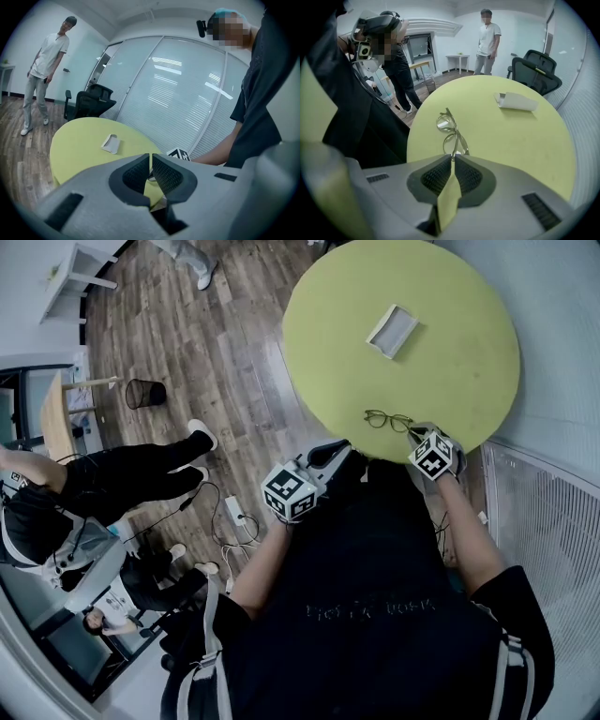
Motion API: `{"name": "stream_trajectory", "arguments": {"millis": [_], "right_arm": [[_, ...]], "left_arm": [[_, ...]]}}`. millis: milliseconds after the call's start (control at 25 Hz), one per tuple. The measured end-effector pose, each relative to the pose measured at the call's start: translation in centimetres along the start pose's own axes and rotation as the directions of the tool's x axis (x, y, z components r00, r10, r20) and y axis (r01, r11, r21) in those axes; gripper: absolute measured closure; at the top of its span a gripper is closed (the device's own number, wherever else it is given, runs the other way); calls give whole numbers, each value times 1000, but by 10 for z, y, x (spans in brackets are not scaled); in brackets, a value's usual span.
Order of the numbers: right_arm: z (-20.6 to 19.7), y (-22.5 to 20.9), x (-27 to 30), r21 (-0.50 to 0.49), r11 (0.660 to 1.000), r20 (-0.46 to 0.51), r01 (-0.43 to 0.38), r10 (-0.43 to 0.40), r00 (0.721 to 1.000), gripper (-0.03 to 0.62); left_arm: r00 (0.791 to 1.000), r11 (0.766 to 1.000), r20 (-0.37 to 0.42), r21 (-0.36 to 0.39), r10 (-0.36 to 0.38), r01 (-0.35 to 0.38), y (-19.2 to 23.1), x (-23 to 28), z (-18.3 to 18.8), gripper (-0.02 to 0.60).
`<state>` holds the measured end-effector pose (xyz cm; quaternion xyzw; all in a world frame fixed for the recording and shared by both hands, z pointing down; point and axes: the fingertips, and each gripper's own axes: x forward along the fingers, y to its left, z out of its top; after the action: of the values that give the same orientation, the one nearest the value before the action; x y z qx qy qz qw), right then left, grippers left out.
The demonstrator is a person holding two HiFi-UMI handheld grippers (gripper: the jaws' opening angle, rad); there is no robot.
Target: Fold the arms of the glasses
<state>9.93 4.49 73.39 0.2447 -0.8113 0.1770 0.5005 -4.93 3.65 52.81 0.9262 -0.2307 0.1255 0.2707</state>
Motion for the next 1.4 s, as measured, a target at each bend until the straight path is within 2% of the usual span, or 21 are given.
{"name": "stream_trajectory", "arguments": {"millis": [1120, 1400], "right_arm": [[-14, -4, 32, 28, 998, -60, -49, 51, 997, 560], [-12, -1, 31, 53, 998, -40, -44, 47, 998, 559]], "left_arm": [[1000, 1000, -3, -1, 20, -20, 8, 1, 2, 548], [1000, 1000, -1, -7, 16, -16, 6, -1, 1, 548]]}}
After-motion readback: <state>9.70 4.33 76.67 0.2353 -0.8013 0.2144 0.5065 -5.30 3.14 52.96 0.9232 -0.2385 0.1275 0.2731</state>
